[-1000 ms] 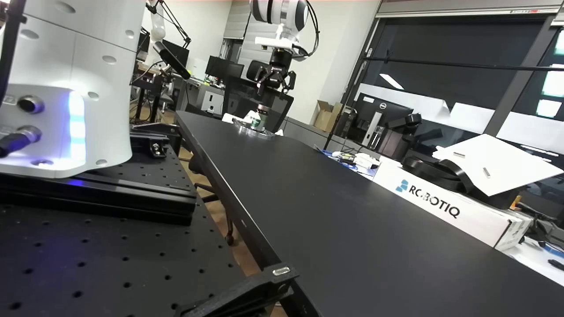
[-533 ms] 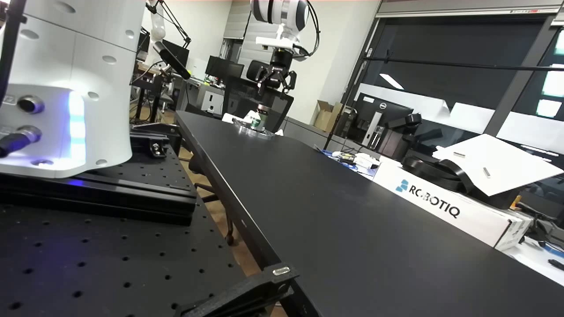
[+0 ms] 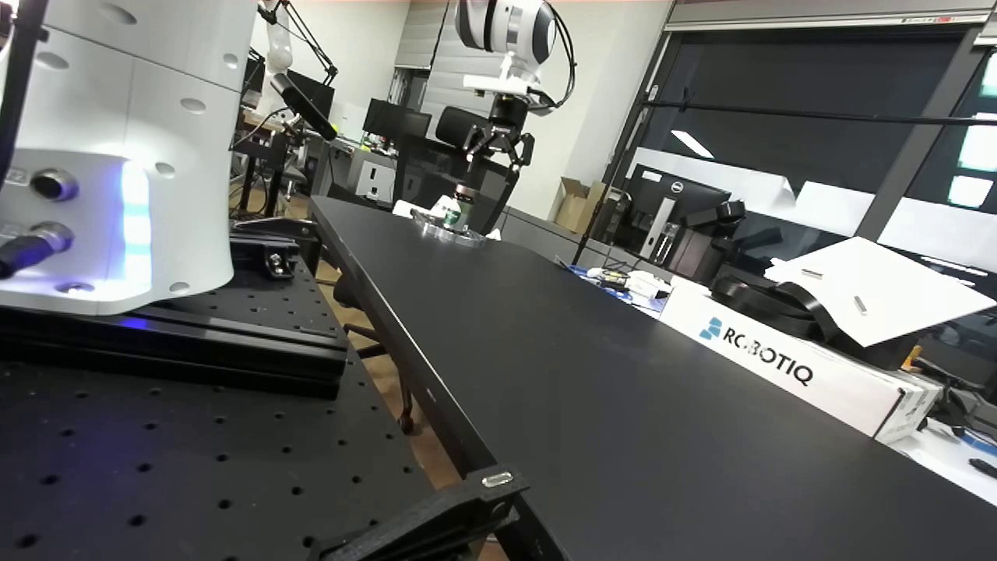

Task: Remove the bottle from the top of the silver object and move it to the right side of the table

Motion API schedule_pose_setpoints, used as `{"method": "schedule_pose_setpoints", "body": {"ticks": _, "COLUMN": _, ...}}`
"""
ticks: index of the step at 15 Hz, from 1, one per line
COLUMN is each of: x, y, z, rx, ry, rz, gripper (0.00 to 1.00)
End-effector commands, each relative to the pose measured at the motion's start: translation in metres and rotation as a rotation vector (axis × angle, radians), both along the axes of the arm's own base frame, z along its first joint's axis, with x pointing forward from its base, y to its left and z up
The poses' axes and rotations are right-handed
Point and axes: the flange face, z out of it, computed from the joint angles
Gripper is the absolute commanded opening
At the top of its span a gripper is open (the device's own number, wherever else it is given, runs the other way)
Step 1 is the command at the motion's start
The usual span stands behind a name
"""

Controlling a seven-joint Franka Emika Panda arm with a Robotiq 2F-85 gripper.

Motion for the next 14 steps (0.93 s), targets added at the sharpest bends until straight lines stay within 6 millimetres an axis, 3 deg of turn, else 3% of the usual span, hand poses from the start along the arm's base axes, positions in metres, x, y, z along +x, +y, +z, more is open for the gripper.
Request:
{"method": "schedule_pose_setpoints", "body": {"ticks": 1, "x": 0.021, "y": 0.02, "z": 0.002, "rx": 0.015, "ry": 0.02, "rz": 0.01, "gripper": 1.0}}
{"method": "schedule_pose_setpoints", "body": {"ticks": 9, "x": 0.015, "y": 0.096, "z": 0.002, "rx": 0.02, "ry": 0.051, "rz": 0.159, "gripper": 1.0}}
{"method": "schedule_pose_setpoints", "body": {"ticks": 14, "x": 0.022, "y": 0.127, "z": -0.012, "rx": -0.006, "ry": 0.017, "rz": 0.238, "gripper": 1.0}}
